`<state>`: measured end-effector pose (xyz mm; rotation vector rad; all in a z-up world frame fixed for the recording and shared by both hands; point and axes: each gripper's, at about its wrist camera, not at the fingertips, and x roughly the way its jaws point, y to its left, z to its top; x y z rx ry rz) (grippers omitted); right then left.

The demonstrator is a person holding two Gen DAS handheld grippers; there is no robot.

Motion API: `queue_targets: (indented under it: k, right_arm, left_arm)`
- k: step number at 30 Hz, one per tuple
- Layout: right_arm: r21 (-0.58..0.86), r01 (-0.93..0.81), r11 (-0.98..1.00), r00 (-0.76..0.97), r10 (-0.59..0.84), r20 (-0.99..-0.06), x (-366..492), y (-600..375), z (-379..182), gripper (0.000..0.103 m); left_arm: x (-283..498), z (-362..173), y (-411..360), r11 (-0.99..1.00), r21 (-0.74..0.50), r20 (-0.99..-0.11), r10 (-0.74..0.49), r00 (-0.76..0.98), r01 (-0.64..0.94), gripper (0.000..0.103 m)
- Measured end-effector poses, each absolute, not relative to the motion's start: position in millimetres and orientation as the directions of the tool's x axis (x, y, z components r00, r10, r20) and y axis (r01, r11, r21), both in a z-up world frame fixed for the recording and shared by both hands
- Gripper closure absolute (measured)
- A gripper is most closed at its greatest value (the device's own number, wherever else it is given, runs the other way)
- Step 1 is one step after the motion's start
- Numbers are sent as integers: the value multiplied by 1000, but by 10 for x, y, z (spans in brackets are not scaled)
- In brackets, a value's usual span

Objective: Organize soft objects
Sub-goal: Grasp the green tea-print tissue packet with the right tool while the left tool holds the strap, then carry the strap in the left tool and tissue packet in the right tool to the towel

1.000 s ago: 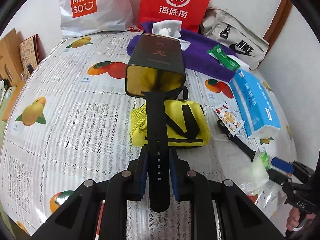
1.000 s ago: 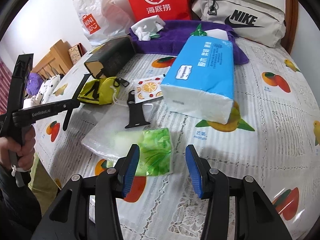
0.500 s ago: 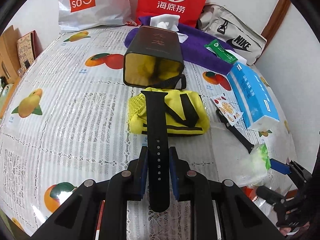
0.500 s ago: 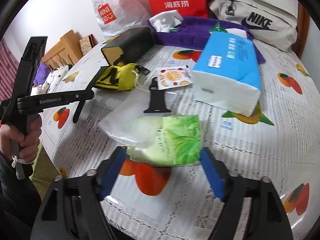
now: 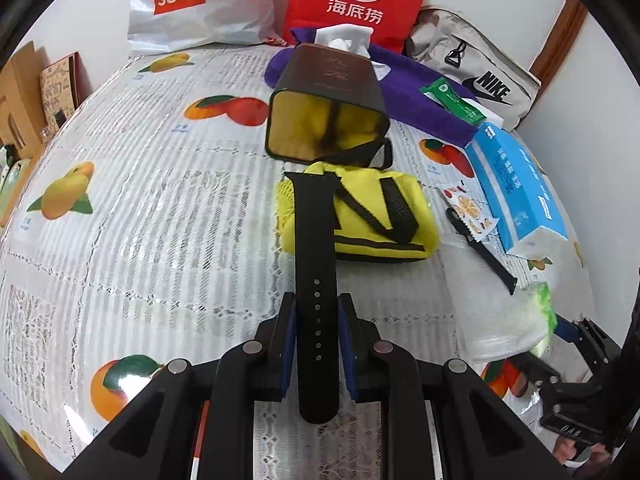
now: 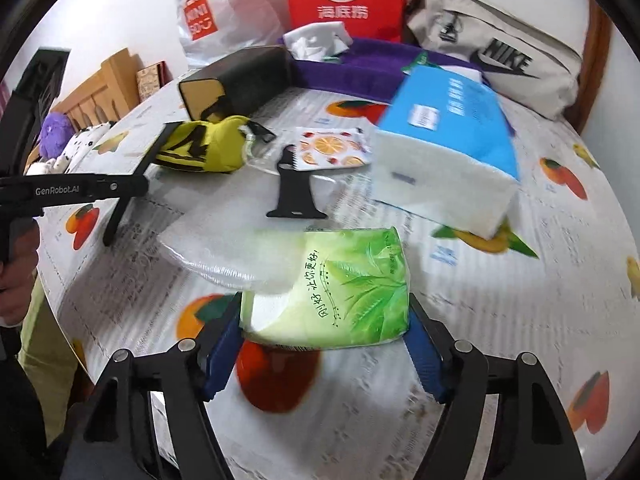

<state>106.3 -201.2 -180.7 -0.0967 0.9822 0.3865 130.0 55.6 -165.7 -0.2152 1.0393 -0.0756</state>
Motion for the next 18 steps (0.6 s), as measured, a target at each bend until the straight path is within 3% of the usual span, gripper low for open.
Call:
queue_targets:
  k: [8,18]
  right_arm:
    - [-12,-323,946,524,168,-835,926,-2260,-1734,30]
    - [87,-296,951,504,233,-831,1031,-2330,-1672,30]
  left_arm:
    - [1289,-1645,560,976,-214,-843,-164,513,-40,84]
    - [1262,-1504,569,974,-225,-833,-170,526,-41,84]
